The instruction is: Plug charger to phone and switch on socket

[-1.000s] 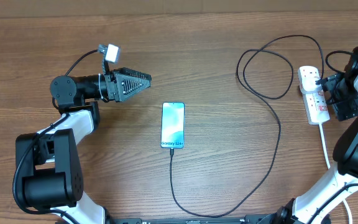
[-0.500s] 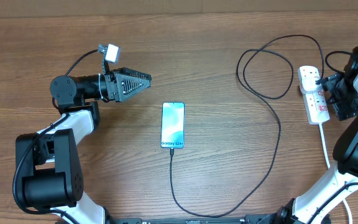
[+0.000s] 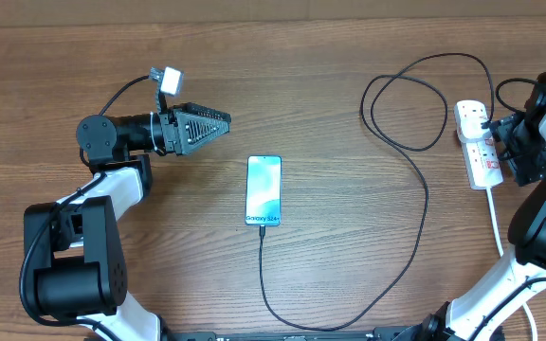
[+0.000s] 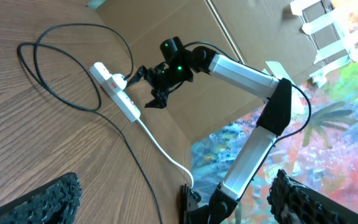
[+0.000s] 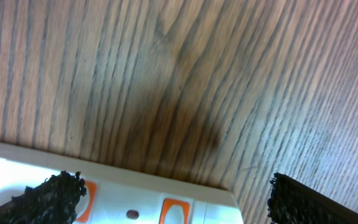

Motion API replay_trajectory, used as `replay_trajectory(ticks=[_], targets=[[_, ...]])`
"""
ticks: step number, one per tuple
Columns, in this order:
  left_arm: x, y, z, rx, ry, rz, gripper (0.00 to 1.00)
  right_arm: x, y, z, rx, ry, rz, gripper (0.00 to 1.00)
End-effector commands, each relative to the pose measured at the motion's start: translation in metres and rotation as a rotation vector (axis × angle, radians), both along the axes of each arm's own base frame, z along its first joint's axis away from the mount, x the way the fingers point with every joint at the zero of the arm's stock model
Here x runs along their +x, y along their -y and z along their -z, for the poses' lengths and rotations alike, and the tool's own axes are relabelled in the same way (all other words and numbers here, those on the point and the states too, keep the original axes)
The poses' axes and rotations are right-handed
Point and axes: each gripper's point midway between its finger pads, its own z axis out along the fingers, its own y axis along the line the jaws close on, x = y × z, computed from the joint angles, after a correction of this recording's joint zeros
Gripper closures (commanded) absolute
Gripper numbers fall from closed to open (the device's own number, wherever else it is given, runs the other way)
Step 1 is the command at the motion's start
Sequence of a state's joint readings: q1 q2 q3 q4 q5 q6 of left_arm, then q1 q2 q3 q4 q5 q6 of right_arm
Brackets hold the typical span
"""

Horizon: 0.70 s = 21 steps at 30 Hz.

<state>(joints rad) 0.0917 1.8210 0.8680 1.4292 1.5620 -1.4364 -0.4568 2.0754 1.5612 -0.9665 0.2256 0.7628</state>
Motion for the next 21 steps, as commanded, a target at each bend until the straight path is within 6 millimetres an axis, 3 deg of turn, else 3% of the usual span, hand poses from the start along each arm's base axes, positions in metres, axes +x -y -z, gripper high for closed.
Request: replay_trajectory(ticks=[1,7,16,21], targets=[[-0.005,0.001,-0.007,0.014,0.057,0.016,0.01,-0.008,0.011,0.006,-0.036,-0.027,0.062,0.0],[-0.005,0.001,-0.007,0.014,0.057,0.016,0.01,-0.012,0.019,0.008,-0.008,-0.005,0.096,0.0],[-0.005,0.001,-0.007,0.014,0.057,0.016,0.0,-0.001,-0.004,0.011,0.106,0.009,-0.127,0.0],[-0.005,0.001,-0.007,0.014,0.056,0.016,0.0,0.001,-0.003,0.011,0.1,0.014,-0.133,0.0]])
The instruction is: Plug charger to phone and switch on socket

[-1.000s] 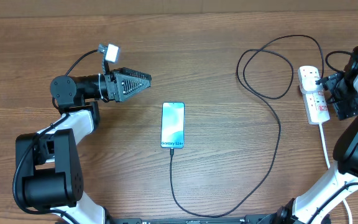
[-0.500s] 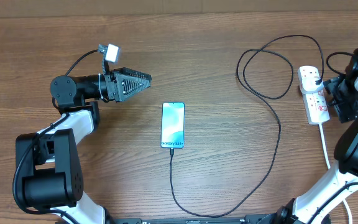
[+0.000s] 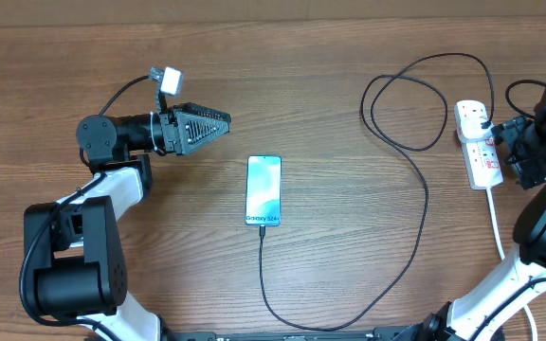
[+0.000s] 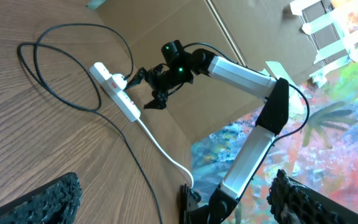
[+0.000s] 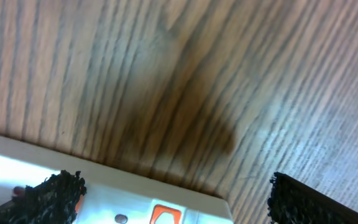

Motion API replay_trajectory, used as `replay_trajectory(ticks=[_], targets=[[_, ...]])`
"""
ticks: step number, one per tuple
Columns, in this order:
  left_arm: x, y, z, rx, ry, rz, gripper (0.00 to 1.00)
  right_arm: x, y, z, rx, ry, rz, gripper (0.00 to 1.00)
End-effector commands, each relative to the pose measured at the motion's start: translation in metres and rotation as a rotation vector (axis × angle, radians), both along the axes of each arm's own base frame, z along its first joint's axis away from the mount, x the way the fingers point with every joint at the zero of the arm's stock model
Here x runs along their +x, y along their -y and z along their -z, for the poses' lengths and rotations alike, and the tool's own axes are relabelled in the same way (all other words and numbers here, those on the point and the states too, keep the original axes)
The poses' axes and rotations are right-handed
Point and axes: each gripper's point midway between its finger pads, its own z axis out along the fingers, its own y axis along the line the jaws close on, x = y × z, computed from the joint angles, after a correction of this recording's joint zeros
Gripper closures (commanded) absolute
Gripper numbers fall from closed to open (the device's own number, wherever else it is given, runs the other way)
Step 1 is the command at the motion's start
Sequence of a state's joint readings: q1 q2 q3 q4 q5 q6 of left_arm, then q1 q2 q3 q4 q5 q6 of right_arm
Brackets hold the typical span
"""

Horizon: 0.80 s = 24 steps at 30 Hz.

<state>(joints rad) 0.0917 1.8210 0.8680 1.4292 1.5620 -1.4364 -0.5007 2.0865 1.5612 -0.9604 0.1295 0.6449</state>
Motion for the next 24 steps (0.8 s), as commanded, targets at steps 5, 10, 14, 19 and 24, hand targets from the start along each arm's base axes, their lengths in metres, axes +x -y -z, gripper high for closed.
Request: replay_trajectory(ticks=[5,10,14,19,24], targets=[[-0.005,0.001,-0.007,0.014,0.056,0.016,0.0,0.006,-0.003,0.004,0.01,0.017,-0.048,0.0],[-0.005,0.001,-0.007,0.014,0.057,0.016,0.0,0.007,-0.005,0.004,0.014,0.019,-0.051,0.0],[-0.005,0.001,-0.007,0.013,0.056,0.016,0.0,0.006,-0.006,0.01,0.015,0.02,-0.051,0.0],[-0.005,0.001,-0.007,0.014,0.057,0.016,0.0,0.009,-0.015,0.02,0.056,0.049,-0.065,0.0],[-0.005,0.001,-0.007,0.014,0.057,0.016,0.0,0.009,-0.014,0.02,0.054,0.051,-0.067,0.0]])
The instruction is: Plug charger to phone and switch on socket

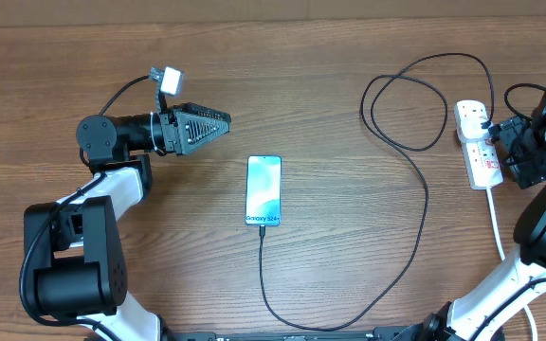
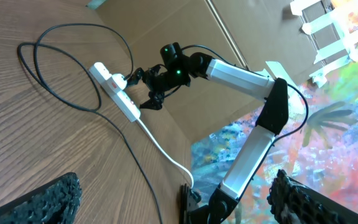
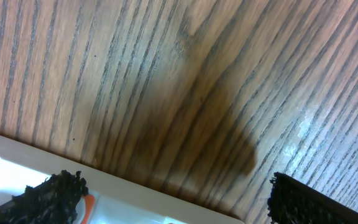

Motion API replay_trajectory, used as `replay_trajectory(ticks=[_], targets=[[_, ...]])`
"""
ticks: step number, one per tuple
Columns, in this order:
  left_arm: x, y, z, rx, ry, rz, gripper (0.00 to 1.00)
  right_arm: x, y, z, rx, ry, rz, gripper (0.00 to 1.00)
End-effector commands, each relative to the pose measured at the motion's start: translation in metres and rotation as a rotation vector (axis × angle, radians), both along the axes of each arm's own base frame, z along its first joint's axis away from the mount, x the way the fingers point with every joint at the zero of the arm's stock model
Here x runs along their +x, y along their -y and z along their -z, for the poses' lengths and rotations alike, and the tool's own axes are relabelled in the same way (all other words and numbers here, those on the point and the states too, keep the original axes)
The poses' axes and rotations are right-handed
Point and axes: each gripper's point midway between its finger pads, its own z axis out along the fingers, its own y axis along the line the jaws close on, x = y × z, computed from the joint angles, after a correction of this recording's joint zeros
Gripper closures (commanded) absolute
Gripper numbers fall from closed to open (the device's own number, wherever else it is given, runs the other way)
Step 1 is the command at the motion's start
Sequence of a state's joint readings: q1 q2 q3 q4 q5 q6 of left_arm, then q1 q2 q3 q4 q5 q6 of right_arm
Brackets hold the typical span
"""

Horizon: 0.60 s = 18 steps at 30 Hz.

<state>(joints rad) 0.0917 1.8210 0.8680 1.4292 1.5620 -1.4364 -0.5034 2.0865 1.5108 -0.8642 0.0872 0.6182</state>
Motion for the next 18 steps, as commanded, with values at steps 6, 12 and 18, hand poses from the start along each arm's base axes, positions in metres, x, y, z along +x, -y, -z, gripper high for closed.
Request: replay_trajectory(ticks=[6,12,18], targets=[[-0.0054,0.0006,-0.0074,0.014,0.057,0.016,0.0,0.0049,-0.0097,0.0076,0.029,0.016,-0.039,0.0],[-0.0053,0.0006,-0.0074,0.014,0.056,0.016,0.01,0.0089,-0.0086,0.0068,0.025,0.033,-0.039,0.0],[-0.0054,0.0006,-0.0073,0.014,0.056,0.016,0.01,0.0095,-0.0097,0.006,0.044,0.043,-0.038,0.0]])
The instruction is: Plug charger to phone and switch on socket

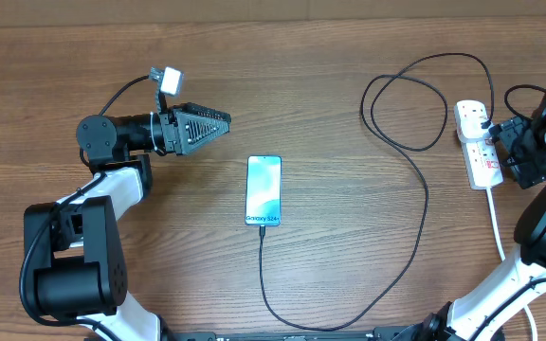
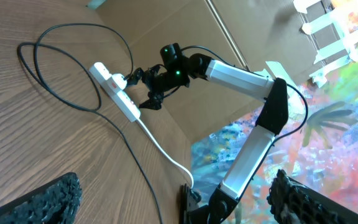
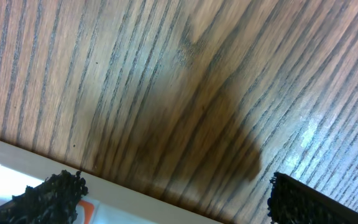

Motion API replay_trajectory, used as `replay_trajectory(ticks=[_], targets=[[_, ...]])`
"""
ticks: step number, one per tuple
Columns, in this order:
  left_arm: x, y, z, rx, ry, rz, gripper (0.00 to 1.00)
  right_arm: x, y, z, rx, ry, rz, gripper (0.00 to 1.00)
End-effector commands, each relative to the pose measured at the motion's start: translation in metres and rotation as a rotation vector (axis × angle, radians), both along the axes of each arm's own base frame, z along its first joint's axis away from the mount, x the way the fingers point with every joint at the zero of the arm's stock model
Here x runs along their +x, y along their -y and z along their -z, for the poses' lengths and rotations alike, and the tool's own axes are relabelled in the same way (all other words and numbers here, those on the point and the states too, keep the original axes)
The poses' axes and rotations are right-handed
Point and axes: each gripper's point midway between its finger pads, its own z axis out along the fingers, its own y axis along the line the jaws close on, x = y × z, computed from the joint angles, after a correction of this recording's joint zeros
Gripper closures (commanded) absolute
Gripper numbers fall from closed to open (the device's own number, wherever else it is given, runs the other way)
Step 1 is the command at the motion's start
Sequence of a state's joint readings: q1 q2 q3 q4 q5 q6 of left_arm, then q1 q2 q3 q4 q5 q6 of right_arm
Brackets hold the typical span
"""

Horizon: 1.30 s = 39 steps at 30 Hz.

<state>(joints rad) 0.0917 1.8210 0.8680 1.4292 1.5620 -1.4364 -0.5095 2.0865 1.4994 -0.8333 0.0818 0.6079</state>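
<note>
The phone (image 1: 263, 190) lies face up mid-table with its screen lit, and the black charger cable (image 1: 262, 275) is plugged into its near end. The cable loops round to the white power strip (image 1: 477, 142) at the far right. My right gripper (image 1: 507, 150) is open just right of the strip; in its wrist view the right gripper (image 3: 176, 199) has its left finger (image 3: 48, 196) over the strip's edge (image 3: 17, 162). My left gripper (image 1: 218, 123) hovers left of the phone, and the left gripper (image 2: 179, 199) stands open with nothing between its fingers.
The strip's white lead (image 1: 494, 223) runs toward the near right edge of the wooden table (image 1: 349, 57). The black cable makes a wide loop (image 1: 406, 104) left of the strip. A cardboard wall (image 2: 185, 25) stands behind the table.
The strip sits slightly lower in the right wrist view, so my right gripper has shifted a little. Nothing else has moved.
My right gripper was over the strip with its orange switches under the fingers. Then it stood a little further right, off the strip. Then it was back beside the strip's edge, where it stays. The phone, cable and left arm kept still throughout.
</note>
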Motion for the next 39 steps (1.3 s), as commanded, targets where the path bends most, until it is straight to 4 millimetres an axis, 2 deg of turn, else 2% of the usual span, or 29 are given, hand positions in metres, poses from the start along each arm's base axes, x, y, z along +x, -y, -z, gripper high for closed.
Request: replay_trajectory(ticks=[1,6,11,16,26,34,39], targets=[[-0.005,0.001,-0.007,0.013,0.056,0.016,0.0,0.007,-0.013,0.004,0.05,0.023,-0.032,0.0],[-0.005,0.001,-0.007,0.014,0.057,0.016,0.0,0.007,-0.011,0.0,0.048,0.023,-0.03,0.0],[-0.005,0.001,-0.007,0.014,0.056,0.016,0.0,0.002,0.0,-0.02,-0.019,-0.001,-0.016,0.0],[-0.005,0.001,-0.007,0.014,0.056,0.016,0.01,0.005,0.0,-0.036,-0.031,0.032,-0.017,0.0],[-0.005,0.001,-0.007,0.014,0.057,0.016,0.0,0.007,-0.004,-0.034,-0.025,0.033,-0.038,0.0],[-0.005,0.001,-0.007,0.014,0.057,0.016,0.0,0.01,-0.018,-0.019,-0.005,0.044,-0.106,0.0],[-0.005,0.001,-0.007,0.014,0.057,0.016,0.0,0.009,-0.022,-0.018,0.019,0.045,-0.11,0.0]])
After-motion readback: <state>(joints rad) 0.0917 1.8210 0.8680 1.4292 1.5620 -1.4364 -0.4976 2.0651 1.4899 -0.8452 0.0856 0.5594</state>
